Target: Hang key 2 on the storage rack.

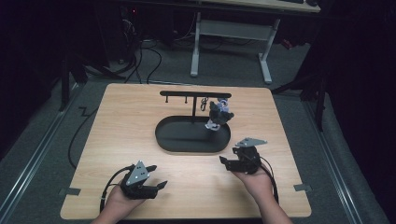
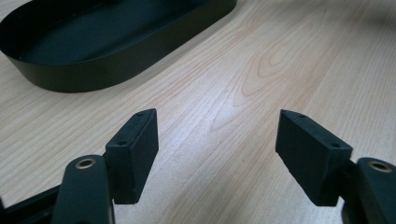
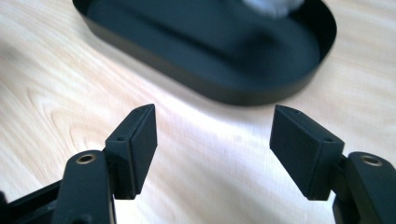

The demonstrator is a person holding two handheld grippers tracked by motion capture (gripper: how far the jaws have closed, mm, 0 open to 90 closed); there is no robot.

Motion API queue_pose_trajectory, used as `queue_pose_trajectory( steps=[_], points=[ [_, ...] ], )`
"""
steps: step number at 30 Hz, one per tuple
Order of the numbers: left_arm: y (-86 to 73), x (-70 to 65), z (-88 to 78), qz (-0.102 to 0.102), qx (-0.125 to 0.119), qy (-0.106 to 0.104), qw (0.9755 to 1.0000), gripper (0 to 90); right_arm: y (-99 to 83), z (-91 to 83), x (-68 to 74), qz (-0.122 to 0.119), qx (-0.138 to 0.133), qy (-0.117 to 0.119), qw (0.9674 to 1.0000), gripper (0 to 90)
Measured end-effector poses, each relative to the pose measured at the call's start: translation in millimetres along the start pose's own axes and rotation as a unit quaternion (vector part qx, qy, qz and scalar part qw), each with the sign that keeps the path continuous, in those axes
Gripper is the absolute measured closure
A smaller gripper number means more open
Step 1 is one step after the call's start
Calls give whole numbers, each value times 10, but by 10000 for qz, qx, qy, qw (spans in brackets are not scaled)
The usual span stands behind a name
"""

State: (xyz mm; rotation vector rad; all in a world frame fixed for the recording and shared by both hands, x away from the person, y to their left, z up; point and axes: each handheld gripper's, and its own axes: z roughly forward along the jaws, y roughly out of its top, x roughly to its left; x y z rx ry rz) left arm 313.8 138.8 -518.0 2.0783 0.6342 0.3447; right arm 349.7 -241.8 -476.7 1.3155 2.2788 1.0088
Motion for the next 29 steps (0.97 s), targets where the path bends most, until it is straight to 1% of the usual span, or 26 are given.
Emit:
queue_pose_trajectory(
  steps=[3, 4, 6, 7, 8, 10, 13, 15, 17, 20, 24, 26, 28, 29],
  points=[
    [-4, -11, 18, 29, 49, -9, 10000, 307, -239, -32, -3, 24, -143, -31, 9999, 305],
    [-2, -12, 19, 7, 44, -15, 10000, 307, -313, -47, -8, 55, -165, -46, 9998, 298],
    [-4, -17, 24, -28, 28, -23, 10000, 307, -458, -76, -22, 139, -294, -78, 9994, 280],
    [-9, -22, 29, -22, 40, -22, 10000, 307, -531, -93, -27, 224, -344, -81, 9991, 268],
    [-13, -29, 32, -12, 60, -20, 10000, 307, -598, -116, -39, 240, -363, -101, 9990, 258],
    [-17, -37, 35, -21, 73, -9, 10000, 306, -731, -176, -50, 278, -430, -197, 9985, 234],
    [-10, -48, 36, -93, -6, -30, 10000, 305, -921, -277, -65, 309, -585, -416, 9969, 174],
    [-5, -62, 53, -84, -1, -34, 10000, 303, -1019, -328, -71, 358, -662, -499, 9959, 170],
    [-3, -74, 68, -52, 30, -30, 10000, 302, -1036, -353, -77, 412, -716, -452, 9956, 166],
    [-8, -82, 71, -54, 46, -25, 10000, 300, -999, -339, -71, 351, -771, -502, 9951, 166],
    [-29, -77, 21, -65, 45, 11, 10000, 299, -968, -267, -37, 311, -726, -443, 9959, 169],
    [-38, -56, -15, -91, 13, 31, 10000, 298, -951, -241, -19, 293, -632, -424, 9967, 173],
    [-39, -28, -45, -132, -21, 59, 9999, 298, -938, -225, -9, 236, -658, -448, 9965, 172],
    [-39, -28, -45, -132, -21, 59, 9999, 298, -935, -224, -5, 251, -659, -463, 9964, 172]
  ],
)
